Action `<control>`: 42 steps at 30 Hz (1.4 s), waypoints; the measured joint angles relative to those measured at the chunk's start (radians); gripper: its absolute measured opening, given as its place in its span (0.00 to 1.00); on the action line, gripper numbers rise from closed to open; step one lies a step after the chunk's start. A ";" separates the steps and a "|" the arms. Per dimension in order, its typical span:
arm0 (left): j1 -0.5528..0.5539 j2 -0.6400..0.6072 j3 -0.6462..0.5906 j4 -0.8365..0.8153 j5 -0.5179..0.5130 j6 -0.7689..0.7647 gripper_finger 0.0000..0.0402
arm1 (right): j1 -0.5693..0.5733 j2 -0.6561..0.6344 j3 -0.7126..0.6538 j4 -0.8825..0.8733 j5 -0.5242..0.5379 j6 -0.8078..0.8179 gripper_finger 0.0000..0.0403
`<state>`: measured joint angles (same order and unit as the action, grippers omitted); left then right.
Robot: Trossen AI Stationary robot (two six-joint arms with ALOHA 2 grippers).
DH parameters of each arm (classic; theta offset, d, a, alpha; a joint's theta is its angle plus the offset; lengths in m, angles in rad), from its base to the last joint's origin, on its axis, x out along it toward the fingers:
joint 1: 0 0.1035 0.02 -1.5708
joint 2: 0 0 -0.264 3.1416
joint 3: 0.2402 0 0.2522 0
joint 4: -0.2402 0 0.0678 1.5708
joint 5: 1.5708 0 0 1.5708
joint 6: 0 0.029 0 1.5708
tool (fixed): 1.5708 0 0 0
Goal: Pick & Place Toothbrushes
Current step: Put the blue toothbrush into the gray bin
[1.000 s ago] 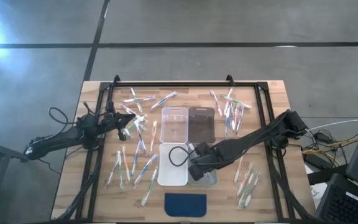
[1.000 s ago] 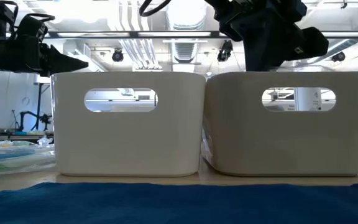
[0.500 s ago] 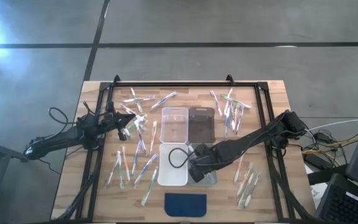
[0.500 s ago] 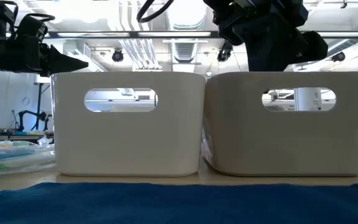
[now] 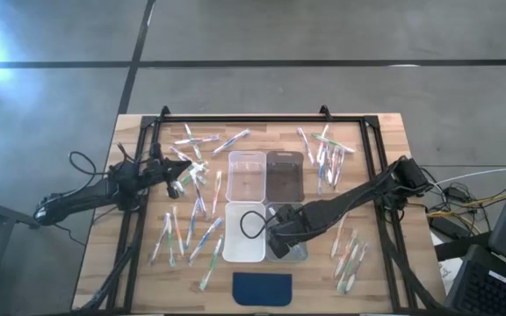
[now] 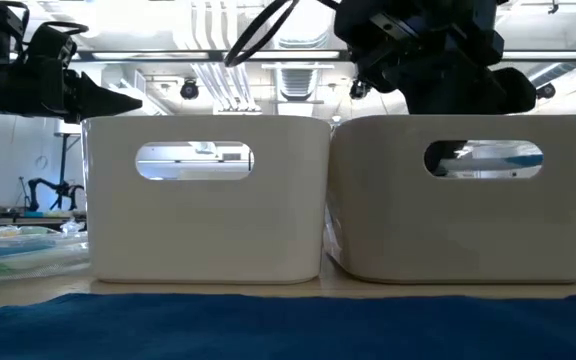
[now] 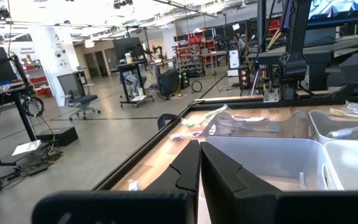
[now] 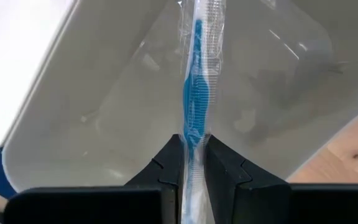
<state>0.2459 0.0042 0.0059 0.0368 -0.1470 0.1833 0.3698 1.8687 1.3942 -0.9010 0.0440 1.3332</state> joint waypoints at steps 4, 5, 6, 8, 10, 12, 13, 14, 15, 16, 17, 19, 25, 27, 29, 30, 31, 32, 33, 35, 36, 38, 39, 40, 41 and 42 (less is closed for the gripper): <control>0.000 0.000 0.000 0.000 0.000 0.000 0.04 | 0.000 0.000 -0.010 0.003 0.000 0.003 0.09; 0.000 0.000 0.000 0.000 0.000 0.000 0.04 | -0.001 0.000 -0.013 0.007 0.000 0.002 0.09; 0.000 0.000 0.000 0.000 0.000 0.000 0.04 | -0.001 0.000 -0.016 0.012 0.000 0.003 0.09; 0.000 0.000 0.000 0.000 0.000 0.000 0.04 | -0.002 0.000 -0.024 0.022 0.000 0.002 0.09; 0.000 0.000 0.000 0.000 0.000 0.000 0.04 | -0.003 0.000 -0.027 0.030 0.000 0.002 0.09; 0.000 0.000 0.000 0.000 0.000 0.000 0.05 | -0.003 0.000 -0.035 0.040 0.000 0.002 0.09; 0.000 0.000 0.000 0.000 0.000 0.000 0.04 | -0.004 0.000 -0.041 0.050 0.000 0.002 0.09; 0.000 0.000 0.000 0.000 0.000 0.000 0.04 | -0.004 0.000 -0.047 0.062 0.000 0.002 0.09; 0.000 0.000 0.000 0.000 0.000 0.000 0.04 | -0.004 0.000 -0.054 0.078 0.000 0.002 0.09; 0.000 0.000 0.000 0.000 0.000 0.000 0.04 | -0.004 0.000 -0.061 0.093 0.000 0.002 0.10; 0.000 0.000 0.000 0.000 0.000 0.000 0.04 | -0.004 0.000 -0.070 0.107 0.000 0.002 0.10; 0.000 0.000 0.000 0.000 0.000 0.000 0.04 | -0.004 0.000 -0.085 0.126 0.000 0.002 0.09; 0.001 0.000 0.000 0.000 0.000 0.000 0.04 | -0.005 0.000 -0.099 0.137 0.000 0.002 0.10; 0.001 0.000 0.000 0.000 0.000 0.000 0.04 | -0.005 0.000 -0.099 0.138 0.000 0.002 0.10; 0.001 0.000 0.000 0.000 0.000 0.000 0.04 | -0.005 0.000 -0.099 0.138 0.000 0.002 0.10; 0.001 0.000 0.000 0.000 0.000 0.000 0.04 | -0.005 0.000 -0.099 0.139 0.000 0.002 0.10; 0.001 0.000 0.000 0.000 0.000 0.000 0.04 | -0.005 0.000 -0.099 0.139 0.000 0.002 0.10; 0.001 0.000 0.000 0.000 0.000 0.000 0.04 | -0.005 0.000 -0.100 0.141 0.000 0.002 0.10; 0.001 0.000 0.000 0.000 0.000 0.000 0.04 | -0.005 0.000 -0.101 0.142 0.000 0.002 0.10; 0.001 0.000 0.000 0.000 0.000 0.000 0.05 | -0.004 0.000 -0.104 0.142 0.000 0.016 0.11; 0.001 0.000 0.000 0.000 0.000 0.000 0.04 | -0.005 0.000 -0.104 0.143 0.000 0.024 0.11; 0.001 0.000 0.000 0.000 0.000 0.000 0.04 | -0.004 0.000 -0.106 0.145 0.000 0.026 0.13; 0.001 0.000 0.000 0.000 0.000 0.000 0.04 | -0.004 0.000 -0.106 0.145 0.000 0.025 0.13; 0.001 0.000 0.000 0.000 0.000 0.000 0.04 | -0.004 0.000 -0.106 0.145 0.000 0.025 0.14; 0.001 0.000 0.000 0.000 0.000 0.000 0.04 | -0.004 0.000 -0.107 0.145 0.000 0.025 0.14; 0.000 0.000 0.000 0.000 0.000 0.000 0.04 | -0.004 0.000 -0.107 0.146 0.000 0.025 0.15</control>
<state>0.2462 0.0041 0.0059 0.0369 -0.1471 0.1833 0.3656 1.8687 1.2877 -0.7550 0.0441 1.3585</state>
